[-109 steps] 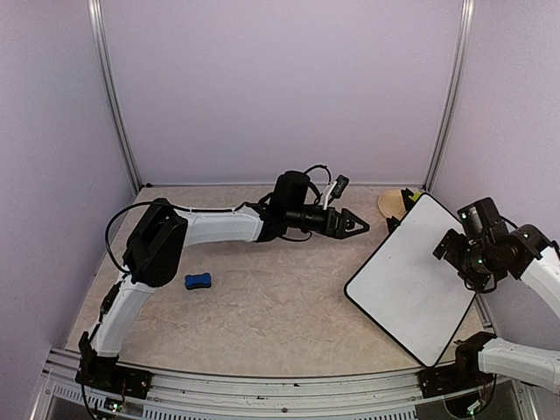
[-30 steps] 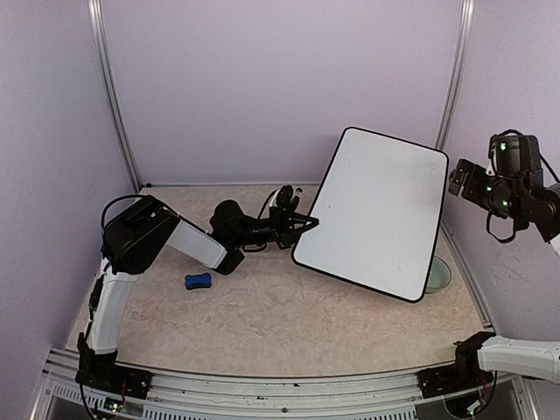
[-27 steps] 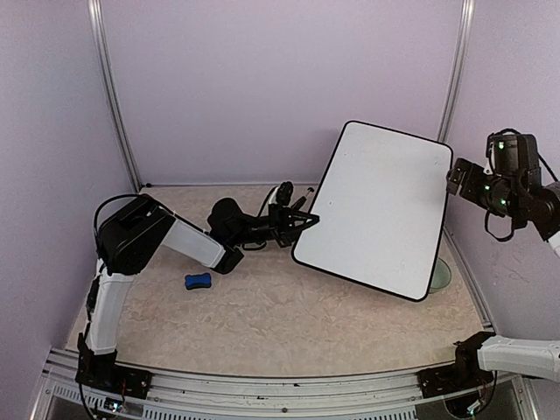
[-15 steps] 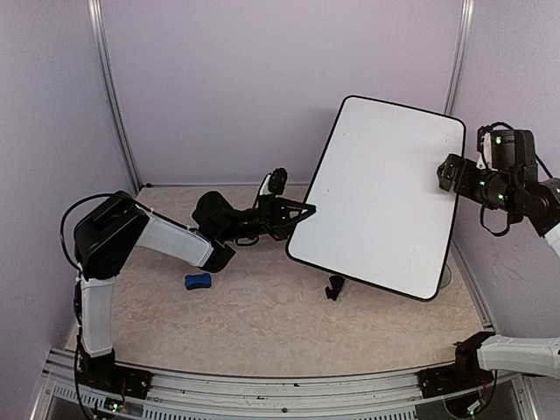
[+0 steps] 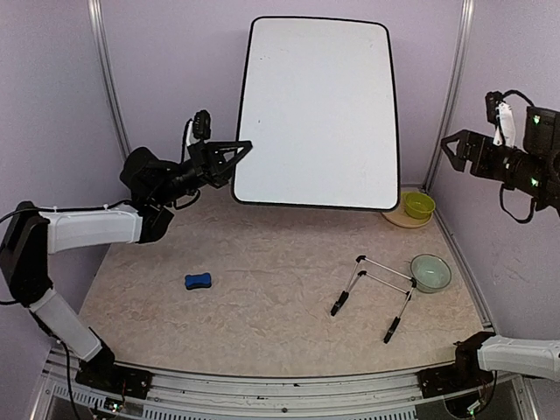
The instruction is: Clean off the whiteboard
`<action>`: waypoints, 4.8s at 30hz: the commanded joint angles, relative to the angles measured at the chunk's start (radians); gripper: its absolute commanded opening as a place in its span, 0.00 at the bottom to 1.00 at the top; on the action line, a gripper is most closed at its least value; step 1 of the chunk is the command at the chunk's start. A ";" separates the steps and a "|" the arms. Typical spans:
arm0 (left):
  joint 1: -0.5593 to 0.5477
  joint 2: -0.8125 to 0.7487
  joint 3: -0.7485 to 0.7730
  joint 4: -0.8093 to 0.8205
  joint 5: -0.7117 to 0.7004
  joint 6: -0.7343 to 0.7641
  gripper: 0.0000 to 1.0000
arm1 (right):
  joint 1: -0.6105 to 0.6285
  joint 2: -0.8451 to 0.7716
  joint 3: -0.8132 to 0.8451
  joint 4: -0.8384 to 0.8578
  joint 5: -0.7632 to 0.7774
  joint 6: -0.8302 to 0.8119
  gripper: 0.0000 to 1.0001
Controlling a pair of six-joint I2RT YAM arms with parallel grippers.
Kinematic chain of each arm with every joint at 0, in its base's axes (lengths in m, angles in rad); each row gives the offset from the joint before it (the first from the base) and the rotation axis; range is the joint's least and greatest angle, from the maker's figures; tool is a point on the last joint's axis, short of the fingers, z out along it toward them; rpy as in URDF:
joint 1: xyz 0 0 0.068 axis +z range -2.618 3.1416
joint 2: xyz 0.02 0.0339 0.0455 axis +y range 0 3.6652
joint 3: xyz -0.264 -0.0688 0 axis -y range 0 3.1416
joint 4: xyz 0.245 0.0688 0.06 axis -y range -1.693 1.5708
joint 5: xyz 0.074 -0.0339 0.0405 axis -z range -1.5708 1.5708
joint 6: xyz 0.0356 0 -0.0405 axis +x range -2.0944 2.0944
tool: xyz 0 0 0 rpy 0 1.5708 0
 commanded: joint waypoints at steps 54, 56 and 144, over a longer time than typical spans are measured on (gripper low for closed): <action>0.240 -0.994 -0.625 -0.578 -0.476 0.333 0.00 | 0.318 0.935 0.196 -0.125 -0.414 -0.537 0.00; 0.241 -1.030 -0.629 -0.596 -0.511 0.339 0.00 | 0.320 1.020 0.309 -0.159 -0.424 -0.560 0.00; 0.056 -0.741 -0.276 -0.894 -0.353 0.970 0.99 | 0.203 0.709 0.362 -0.160 -0.872 -0.675 0.00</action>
